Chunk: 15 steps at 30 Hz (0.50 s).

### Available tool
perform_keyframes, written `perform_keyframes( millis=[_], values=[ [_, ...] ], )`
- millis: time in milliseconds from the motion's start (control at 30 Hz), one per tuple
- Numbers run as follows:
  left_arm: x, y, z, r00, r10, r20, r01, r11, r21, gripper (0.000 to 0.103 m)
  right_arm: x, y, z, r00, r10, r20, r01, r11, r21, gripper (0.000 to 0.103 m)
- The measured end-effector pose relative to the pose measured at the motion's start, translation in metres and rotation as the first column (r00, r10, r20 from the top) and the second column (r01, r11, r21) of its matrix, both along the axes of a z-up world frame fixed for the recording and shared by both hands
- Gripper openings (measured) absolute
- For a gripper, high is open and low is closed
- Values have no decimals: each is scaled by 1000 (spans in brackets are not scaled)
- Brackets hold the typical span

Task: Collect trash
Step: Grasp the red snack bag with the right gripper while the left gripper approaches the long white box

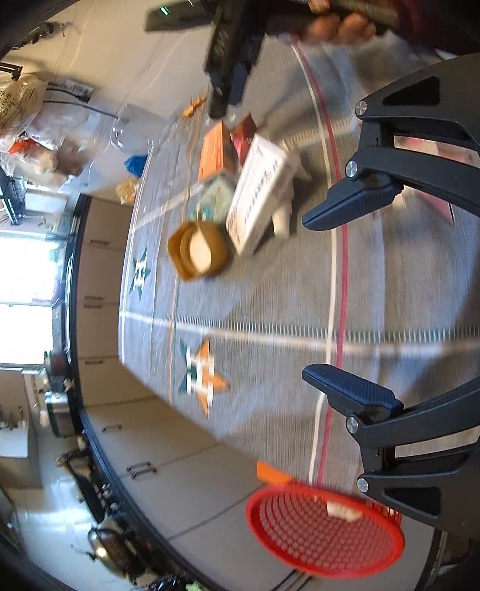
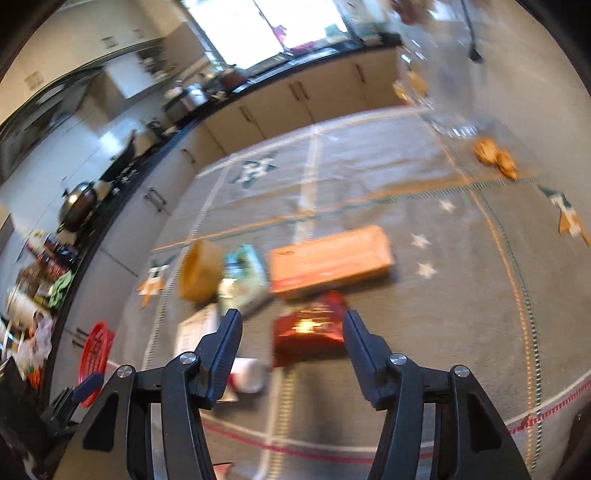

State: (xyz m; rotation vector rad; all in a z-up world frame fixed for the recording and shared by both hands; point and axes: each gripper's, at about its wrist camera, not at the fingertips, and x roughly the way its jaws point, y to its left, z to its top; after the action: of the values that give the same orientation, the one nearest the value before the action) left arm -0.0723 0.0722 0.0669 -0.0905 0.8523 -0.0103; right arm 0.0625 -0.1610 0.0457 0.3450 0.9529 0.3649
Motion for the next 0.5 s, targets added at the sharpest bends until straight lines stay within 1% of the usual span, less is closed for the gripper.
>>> perform_keyframes(
  millis=[100,200,367,433,500],
  values=[
    [9,-10,3,1000,-17,-18,16,999,-51,74,9,-9,-16,999,-22,-49,22,1000,8,61],
    [19,-17,6,999,-20,-37,17,996,-92,74,16,-8,-28,997,-2,-82,6,999,44,61],
    [32,-21,9,999,-1,-49,-6,992,-125,75,26,1,-41,994,33,-106,-27,998,62,61],
    [37,-22,10,998,5,-56,-13,990,-137,75,25,7,-42,994,39,-98,-33,998,60,61],
    [42,-24,8,998,11,-64,-21,989,-149,75,23,11,-41,995,57,-82,-52,997,55,52]
  ],
)
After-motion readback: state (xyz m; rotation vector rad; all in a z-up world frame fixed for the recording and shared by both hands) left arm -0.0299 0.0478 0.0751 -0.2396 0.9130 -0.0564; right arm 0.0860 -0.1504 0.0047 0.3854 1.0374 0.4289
